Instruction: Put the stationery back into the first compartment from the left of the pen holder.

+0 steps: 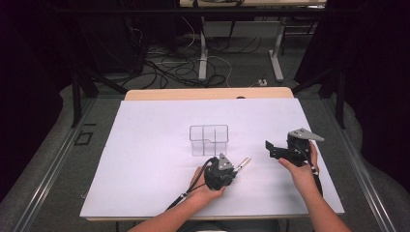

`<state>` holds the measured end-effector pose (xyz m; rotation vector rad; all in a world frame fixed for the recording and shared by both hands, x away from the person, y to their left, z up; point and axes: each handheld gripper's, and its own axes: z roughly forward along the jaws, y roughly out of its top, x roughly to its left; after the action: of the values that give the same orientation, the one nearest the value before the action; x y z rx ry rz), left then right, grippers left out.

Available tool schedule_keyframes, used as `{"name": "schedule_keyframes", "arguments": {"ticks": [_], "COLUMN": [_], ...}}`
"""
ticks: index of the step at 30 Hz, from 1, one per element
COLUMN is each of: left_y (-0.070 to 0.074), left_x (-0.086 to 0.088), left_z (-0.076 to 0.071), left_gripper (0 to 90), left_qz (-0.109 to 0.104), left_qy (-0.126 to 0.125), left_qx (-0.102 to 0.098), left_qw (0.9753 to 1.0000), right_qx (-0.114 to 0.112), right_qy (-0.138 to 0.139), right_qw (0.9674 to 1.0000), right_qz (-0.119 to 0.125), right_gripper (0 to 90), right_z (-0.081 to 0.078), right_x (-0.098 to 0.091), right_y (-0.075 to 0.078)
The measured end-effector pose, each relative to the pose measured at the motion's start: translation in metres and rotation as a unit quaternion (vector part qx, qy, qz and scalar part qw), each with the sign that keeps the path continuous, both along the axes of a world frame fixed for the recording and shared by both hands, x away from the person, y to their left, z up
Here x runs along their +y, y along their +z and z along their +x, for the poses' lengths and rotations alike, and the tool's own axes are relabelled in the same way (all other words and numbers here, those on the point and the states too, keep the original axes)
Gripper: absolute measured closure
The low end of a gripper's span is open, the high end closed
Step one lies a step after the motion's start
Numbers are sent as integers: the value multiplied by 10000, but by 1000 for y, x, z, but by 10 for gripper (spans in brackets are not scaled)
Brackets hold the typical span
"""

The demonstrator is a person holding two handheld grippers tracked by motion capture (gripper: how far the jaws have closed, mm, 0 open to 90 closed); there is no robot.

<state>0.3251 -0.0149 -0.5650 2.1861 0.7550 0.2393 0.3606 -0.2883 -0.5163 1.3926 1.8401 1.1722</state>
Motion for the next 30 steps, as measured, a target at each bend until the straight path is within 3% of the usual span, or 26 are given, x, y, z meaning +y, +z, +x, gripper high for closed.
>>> {"name": "schedule_keyframes", "arguments": {"ticks": [7,13,30], "left_y": [1,5,42], "left_x": [1,4,16], "left_z": [1,3,4], "left_gripper": [796,797,797], "left_qz": [41,-7,-284], "left_qy": [-19,9,-90], "left_qx": [-17,131,188], "left_qw": [10000,9999,9994], "right_qx": [-21,-52,-134], "right_qy": [22,-13,-12], "right_qw": [10000,10000,9999], "right_qz": [-8,8,-53], "right_gripper": [70,70,84], "right_z": [0,0,-2], "right_x": [0,1,0], "right_y": [0,0,5]}}
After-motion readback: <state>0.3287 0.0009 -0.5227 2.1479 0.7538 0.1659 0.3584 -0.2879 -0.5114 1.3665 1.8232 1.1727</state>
